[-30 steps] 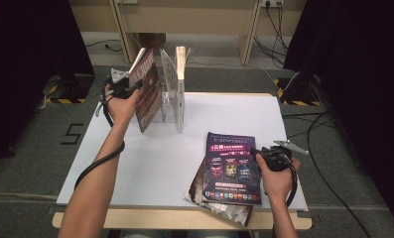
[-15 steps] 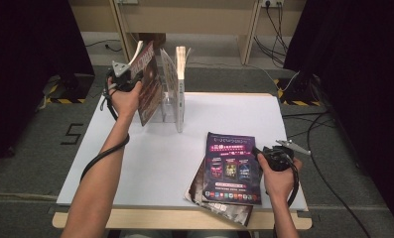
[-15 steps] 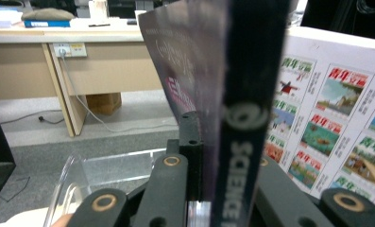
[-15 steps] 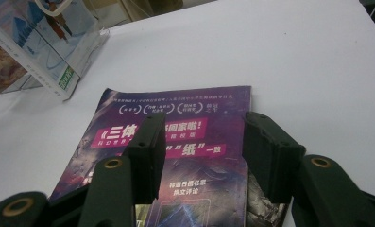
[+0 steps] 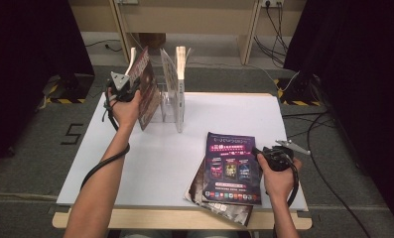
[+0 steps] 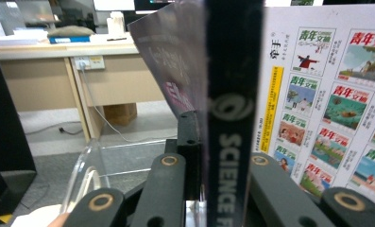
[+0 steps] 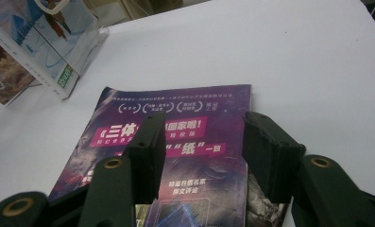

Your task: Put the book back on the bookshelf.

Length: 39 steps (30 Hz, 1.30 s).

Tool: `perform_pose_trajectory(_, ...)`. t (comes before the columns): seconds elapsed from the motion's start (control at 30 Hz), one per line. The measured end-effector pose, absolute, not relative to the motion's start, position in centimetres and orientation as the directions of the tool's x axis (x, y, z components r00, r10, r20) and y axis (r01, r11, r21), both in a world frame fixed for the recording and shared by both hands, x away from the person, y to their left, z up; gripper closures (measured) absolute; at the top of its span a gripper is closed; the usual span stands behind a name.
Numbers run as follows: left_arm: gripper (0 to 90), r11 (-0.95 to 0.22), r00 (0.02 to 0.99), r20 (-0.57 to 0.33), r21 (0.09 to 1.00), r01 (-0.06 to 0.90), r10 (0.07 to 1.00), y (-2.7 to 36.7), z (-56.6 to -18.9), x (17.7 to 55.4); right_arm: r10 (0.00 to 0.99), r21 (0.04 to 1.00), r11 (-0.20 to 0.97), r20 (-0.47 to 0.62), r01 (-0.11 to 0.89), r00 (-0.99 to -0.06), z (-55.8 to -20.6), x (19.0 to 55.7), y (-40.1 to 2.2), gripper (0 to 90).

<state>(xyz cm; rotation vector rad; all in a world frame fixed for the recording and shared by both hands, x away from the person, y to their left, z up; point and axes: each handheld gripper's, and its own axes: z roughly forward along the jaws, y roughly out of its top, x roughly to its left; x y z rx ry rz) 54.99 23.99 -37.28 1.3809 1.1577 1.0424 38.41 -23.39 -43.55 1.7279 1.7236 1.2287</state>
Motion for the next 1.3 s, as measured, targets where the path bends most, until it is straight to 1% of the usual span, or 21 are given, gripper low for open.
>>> perform_pose_trajectory(0.17,81.9,-0.026,0.158,0.006,0.992,0.124,0.987,23.9,-37.2,55.0,0.942,0.793,-0.156,0.299,0.589,-0.152,-43.5,38.3,-23.2,51.2)
perform_pose_trajectory(0.43,77.0,-0.015,0.145,-0.007,0.989,0.150,0.989,24.1,-37.4,54.8,0.942,0.792,-0.154,0.298,0.591,-0.154,-43.5,38.3,-23.3,51.1)
perform_pose_trajectory(0.57,71.0,-0.006,0.150,-0.019,0.986,0.166,0.989,24.5,-37.7,54.7,0.943,0.795,-0.151,0.293,0.588,-0.155,-43.4,38.3,-23.4,51.1)
perform_pose_trajectory(0.7,69.6,0.001,0.153,-0.029,0.984,0.179,0.988,25.0,-37.9,54.6,0.944,0.795,-0.151,0.293,0.587,-0.154,-43.4,38.3,-23.4,51.1)
perform_pose_trajectory(0.77,67.4,0.009,0.153,-0.037,0.983,0.184,0.988,25.2,-38.0,54.5,0.942,0.793,-0.153,0.297,0.590,-0.154,-43.5,38.3,-23.3,51.1)
perform_pose_trajectory(0.97,66.0,0.011,0.157,-0.041,0.982,0.188,0.987,25.4,-38.0,54.5,0.942,0.791,-0.153,0.299,0.593,-0.155,-43.5,38.3,-23.1,51.1)
perform_pose_trajectory(1.23,60.2,0.027,0.165,-0.060,0.981,0.194,0.984,25.3,-38.4,54.0,0.943,0.793,-0.149,0.294,0.591,-0.158,-43.4,38.3,-23.3,51.1)
perform_pose_trajectory(1.3,57.4,0.039,0.163,-0.073,0.978,0.203,0.984,25.4,-38.6,53.8,0.944,0.794,-0.147,0.292,0.590,-0.157,-43.4,38.3,-23.3,51.0)
